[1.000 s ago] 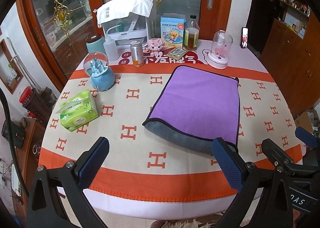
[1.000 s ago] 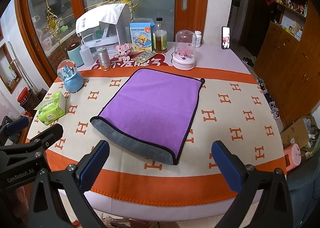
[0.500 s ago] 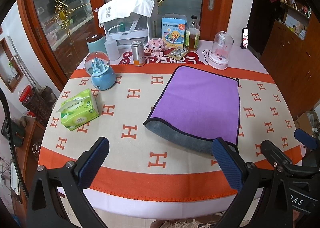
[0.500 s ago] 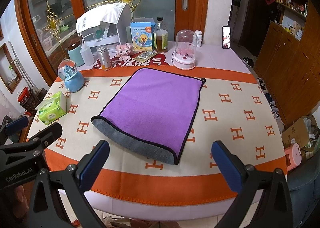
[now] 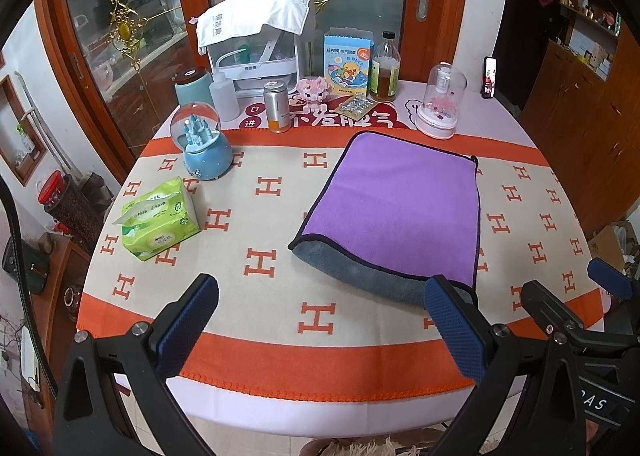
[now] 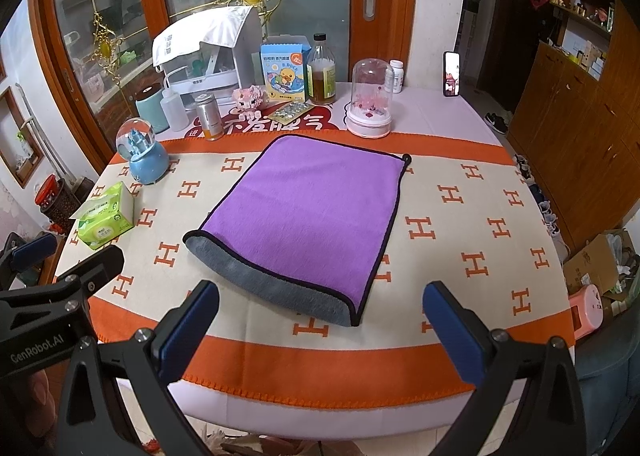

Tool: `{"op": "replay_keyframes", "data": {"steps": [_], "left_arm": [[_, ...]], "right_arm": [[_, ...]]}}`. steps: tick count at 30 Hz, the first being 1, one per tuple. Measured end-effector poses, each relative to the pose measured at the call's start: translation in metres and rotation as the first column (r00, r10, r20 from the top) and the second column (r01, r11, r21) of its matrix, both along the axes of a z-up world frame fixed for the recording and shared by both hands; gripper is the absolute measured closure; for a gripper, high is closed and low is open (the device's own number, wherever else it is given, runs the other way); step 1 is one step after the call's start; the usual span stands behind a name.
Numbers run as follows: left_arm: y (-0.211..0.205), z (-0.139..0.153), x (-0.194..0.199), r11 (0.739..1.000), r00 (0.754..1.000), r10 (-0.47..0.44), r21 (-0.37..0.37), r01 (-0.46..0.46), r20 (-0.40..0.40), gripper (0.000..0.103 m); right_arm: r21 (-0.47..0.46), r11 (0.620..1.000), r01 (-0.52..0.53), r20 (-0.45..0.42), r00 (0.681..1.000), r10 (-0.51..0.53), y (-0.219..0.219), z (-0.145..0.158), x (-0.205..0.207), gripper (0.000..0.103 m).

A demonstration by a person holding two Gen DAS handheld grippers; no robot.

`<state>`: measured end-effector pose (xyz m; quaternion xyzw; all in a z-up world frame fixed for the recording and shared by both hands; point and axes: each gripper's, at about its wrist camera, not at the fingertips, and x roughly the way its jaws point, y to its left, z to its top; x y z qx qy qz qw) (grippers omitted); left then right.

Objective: Fold towel

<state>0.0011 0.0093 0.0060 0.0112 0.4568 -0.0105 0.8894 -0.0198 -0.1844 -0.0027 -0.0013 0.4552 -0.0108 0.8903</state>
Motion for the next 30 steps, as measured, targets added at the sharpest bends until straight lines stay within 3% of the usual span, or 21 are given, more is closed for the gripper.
{"op": "replay_keyframes", "data": {"steps": [30], "left_arm": [[0.012, -0.002, -0.01, 1.0, 1.0, -0.023, -0.007, 0.023, 0.01, 0.001]], "right_arm": [[-0.005, 1.0, 0.018, 0.002, 1.0, -0.018, 0.008, -0.002, -0.009, 0.001]]}}
